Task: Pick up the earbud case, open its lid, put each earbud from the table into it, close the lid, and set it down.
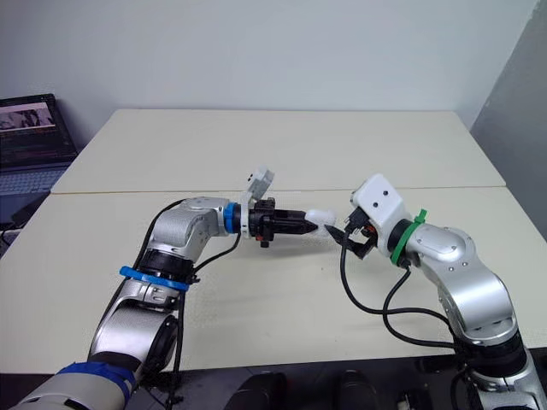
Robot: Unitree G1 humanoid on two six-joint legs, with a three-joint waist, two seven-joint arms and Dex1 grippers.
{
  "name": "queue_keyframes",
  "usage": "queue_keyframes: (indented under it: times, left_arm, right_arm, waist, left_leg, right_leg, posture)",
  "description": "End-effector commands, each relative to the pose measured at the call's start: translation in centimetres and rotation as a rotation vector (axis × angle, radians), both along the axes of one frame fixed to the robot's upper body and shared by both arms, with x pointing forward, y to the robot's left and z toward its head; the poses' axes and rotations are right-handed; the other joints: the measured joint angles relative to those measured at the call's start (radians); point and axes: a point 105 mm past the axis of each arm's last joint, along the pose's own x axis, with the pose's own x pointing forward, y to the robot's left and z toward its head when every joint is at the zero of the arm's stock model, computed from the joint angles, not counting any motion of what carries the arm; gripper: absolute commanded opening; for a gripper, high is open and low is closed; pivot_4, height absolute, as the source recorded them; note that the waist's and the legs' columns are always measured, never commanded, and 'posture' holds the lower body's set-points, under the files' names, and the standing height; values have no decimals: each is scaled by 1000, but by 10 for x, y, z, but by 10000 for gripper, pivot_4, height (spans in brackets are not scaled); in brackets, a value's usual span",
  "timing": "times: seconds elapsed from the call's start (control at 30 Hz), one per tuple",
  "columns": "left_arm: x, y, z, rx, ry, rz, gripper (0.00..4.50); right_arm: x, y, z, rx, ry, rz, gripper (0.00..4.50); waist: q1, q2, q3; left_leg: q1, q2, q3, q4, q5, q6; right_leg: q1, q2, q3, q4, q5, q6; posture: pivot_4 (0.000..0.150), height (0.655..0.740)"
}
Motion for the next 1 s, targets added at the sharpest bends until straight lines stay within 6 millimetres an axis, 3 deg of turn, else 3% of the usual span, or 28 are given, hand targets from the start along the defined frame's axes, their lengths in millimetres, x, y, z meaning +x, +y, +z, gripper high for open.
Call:
queue_keyframes:
  times: [0.03, 0.33, 0.5, 0.57, 0.7, 0.83, 1.0]
  left_arm:
    - [-7, -5, 18, -33, -57, -42, 7534]
    - [-12, -6, 13, -27, -61, -42, 7534]
    - [-1, -6, 14, -53, -98, 38, 7534]
    - [9, -10, 20, -114, -198, 149, 7534]
    - [33, -1, 39, -242, -442, 422, 7534]
    - [52, 20, 41, -240, -543, 648, 7534]
    - [50, 33, 35, -246, -584, 757, 7534]
  right_arm:
    - [7, -5, 14, -12, -68, -27, 44776]
    - [12, -10, 29, 63, -77, -46, 44776]
    - [4, -10, 31, 122, -22, -23, 44776]
    - [-3, -10, 29, 230, 39, 1, 44776]
    - [-7, -25, -3, 258, 110, -84, 44776]
    - [-3, -27, -37, 226, 102, -190, 44776]
    - [3, -18, -67, 245, 138, -219, 44776]
  waist:
    - [0, 0, 0]
    - [1, 0, 0]
    - [3, 0, 0]
    - [4, 0, 0]
    - [21, 0, 0]
    - [23, 0, 0]
    - [24, 0, 0]
  left_leg:
    - [0, 0, 0, 0, 0, 0]
    - [0, 0, 1, 0, 0, 0]
    - [0, 0, 1, 0, 0, 0]
    - [0, 0, 1, 0, 0, 0]
    - [0, 0, 0, 0, 0, 0]
    - [1, 0, 2, 0, 0, 0]
    - [2, -1, 3, 0, 0, 0]
  right_leg:
    - [0, 0, 0, 0, 0, 0]
    - [0, -1, 1, 0, 0, 0]
    - [0, -1, 1, 0, 0, 0]
    - [0, -1, 1, 0, 0, 0]
    - [1, -2, 0, -1, 0, 0]
    - [0, -2, 1, -1, 0, 0]
    - [1, -1, 2, -1, 0, 0]
  posture:
    - [1500, 7400]
    - [1500, 7400]
    - [1500, 7400]
    - [1500, 7400]
    - [1500, 7400]
    - [1500, 7400]
    - [1500, 7400]
